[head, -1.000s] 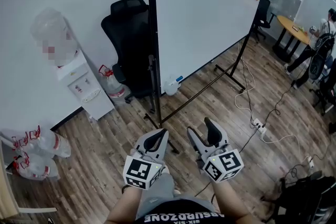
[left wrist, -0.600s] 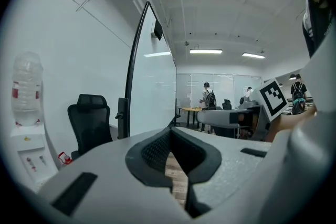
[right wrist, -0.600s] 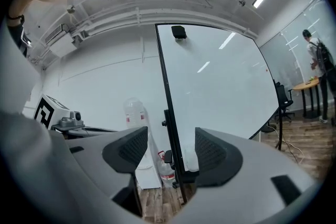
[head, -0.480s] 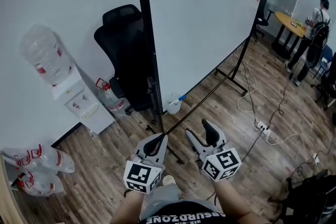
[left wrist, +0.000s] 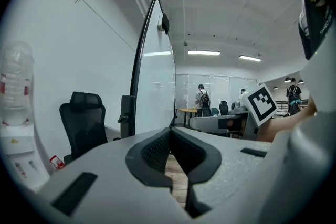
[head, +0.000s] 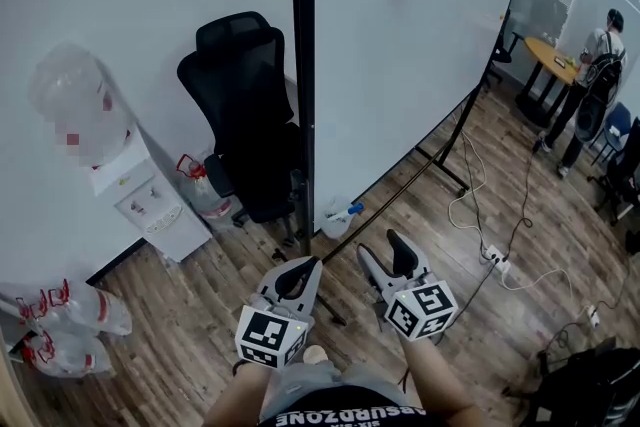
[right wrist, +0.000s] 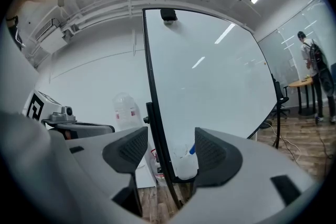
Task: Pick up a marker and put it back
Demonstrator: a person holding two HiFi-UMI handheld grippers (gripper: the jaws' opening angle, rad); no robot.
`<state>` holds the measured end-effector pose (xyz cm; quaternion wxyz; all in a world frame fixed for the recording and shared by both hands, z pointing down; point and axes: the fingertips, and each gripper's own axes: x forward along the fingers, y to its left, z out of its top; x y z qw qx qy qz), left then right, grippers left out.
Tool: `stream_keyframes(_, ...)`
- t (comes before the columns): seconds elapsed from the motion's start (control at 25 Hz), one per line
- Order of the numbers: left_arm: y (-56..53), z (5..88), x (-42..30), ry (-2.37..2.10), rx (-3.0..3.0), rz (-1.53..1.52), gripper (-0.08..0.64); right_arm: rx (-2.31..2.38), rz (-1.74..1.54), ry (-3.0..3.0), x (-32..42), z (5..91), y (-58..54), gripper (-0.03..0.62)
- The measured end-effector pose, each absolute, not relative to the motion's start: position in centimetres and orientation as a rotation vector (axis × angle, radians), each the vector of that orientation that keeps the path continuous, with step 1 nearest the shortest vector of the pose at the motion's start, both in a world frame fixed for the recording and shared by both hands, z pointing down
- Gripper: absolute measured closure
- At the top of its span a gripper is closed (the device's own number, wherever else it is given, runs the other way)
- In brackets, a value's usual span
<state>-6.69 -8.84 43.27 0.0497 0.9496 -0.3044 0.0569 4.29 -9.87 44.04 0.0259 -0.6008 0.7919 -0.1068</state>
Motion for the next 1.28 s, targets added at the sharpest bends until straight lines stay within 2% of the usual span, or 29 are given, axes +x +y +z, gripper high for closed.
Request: stream_keyframes(1.28,-14.4,44.9,-3.2,-1.171,2.742,0.212,0.552,-1.579,-0.640,2.711,6.9,52.6,-20.3,0.359)
